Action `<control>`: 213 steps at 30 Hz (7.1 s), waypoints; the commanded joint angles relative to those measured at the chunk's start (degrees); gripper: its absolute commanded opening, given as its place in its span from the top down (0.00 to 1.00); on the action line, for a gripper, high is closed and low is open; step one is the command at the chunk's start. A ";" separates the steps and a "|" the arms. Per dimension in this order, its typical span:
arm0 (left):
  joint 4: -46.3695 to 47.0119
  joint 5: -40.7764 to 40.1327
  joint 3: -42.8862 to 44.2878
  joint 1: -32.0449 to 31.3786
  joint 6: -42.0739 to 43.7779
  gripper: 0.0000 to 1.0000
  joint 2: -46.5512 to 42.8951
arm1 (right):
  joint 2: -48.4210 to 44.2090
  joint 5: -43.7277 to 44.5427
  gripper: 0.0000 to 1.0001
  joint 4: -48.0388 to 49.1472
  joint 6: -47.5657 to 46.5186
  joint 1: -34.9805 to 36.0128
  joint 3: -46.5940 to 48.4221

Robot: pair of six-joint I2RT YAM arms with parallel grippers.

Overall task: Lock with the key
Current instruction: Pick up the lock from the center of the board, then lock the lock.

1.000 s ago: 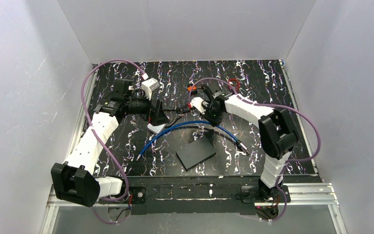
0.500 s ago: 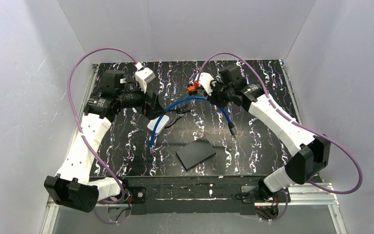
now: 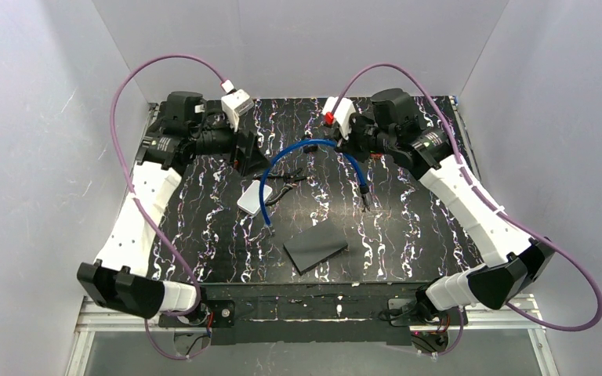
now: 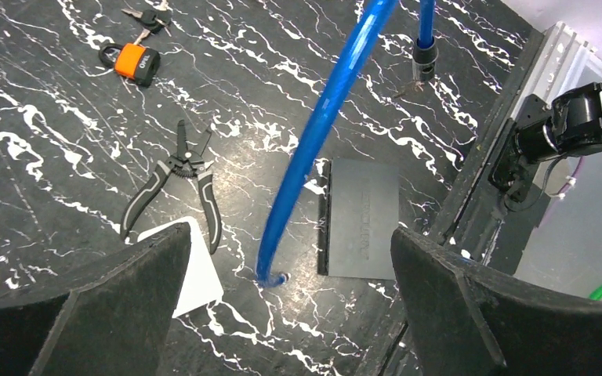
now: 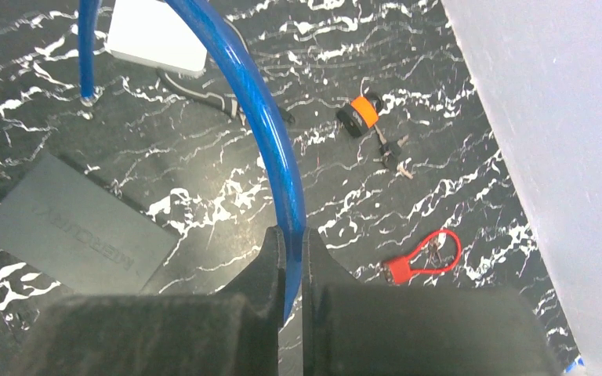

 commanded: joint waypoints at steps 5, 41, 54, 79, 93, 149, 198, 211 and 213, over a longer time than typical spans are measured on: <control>-0.71 3.29 3.61 -4.03 -1.67 0.02 4.24 | -1.05 -6.45 0.99 2.59 4.98 0.28 8.13; 11.15 14.37 6.14 -4.15 -16.93 1.00 -2.93 | -1.51 -16.98 0.49 21.85 19.07 -6.66 -11.58; 13.47 15.33 5.11 -3.31 -19.64 1.00 -2.68 | -1.74 -16.72 0.60 24.24 20.72 -8.33 -12.87; 13.70 10.57 -4.99 -3.31 -15.07 0.72 -4.79 | 0.43 -20.05 0.99 36.25 41.58 -16.00 -5.06; 11.31 4.57 -10.47 -3.28 -3.74 0.28 -7.03 | 1.49 -22.67 0.99 38.63 50.88 -18.14 -0.47; 26.86 6.08 -17.60 -0.83 -8.50 0.98 -7.54 | 1.74 -29.64 0.99 53.38 67.34 -19.49 -8.88; 26.37 -6.18 9.64 -17.27 -11.70 1.00 10.07 | 13.35 -27.35 0.99 86.94 106.85 -18.08 -32.97; 25.30 -9.00 8.12 -19.31 -8.94 1.00 11.05 | 11.56 -27.10 0.99 86.38 107.66 -18.06 -33.52; 25.26 -9.08 8.04 -19.40 -8.67 1.00 11.34 | 11.52 -27.11 0.99 86.73 108.03 -18.08 -33.64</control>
